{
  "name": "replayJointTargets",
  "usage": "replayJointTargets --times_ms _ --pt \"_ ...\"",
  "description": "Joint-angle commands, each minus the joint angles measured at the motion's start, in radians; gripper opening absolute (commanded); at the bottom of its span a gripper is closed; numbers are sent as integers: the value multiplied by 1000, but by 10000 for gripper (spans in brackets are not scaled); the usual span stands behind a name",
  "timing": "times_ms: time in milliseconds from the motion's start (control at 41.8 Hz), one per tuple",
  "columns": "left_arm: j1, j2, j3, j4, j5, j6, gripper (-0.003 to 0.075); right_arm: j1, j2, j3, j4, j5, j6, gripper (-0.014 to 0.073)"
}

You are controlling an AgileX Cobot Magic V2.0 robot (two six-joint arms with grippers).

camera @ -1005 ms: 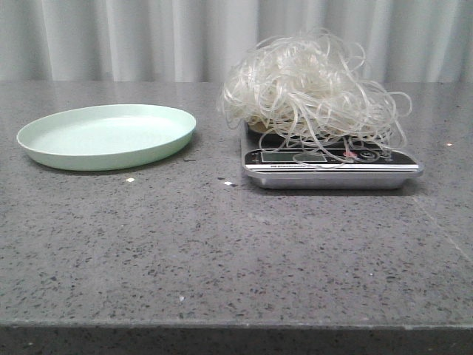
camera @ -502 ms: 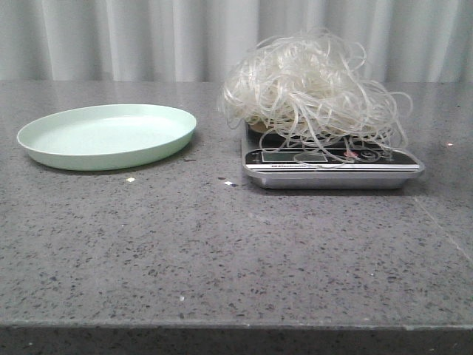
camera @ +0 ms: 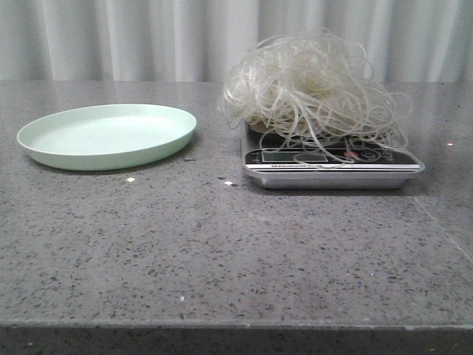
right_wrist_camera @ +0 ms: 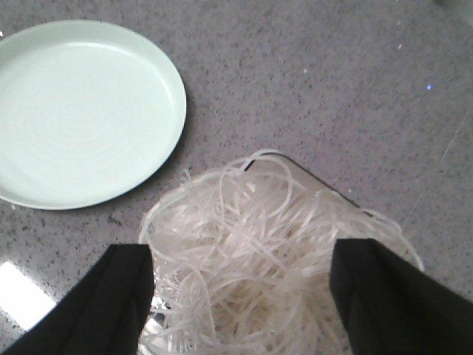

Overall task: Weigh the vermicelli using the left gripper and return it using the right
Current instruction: 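Lower the right gripper onto the vermicelli on the scale and grasp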

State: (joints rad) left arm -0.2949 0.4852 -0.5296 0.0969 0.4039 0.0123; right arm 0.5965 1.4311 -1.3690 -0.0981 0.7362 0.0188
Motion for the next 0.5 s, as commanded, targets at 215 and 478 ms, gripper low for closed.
replayJointTargets --times_ms 215,478 --pt "3 3 -27 0 -82 -12 136 -5 85 -38 1 -19 -8 597" --pt "3 3 -27 0 -82 -12 136 -54 167 -38 2 22 -8 597"
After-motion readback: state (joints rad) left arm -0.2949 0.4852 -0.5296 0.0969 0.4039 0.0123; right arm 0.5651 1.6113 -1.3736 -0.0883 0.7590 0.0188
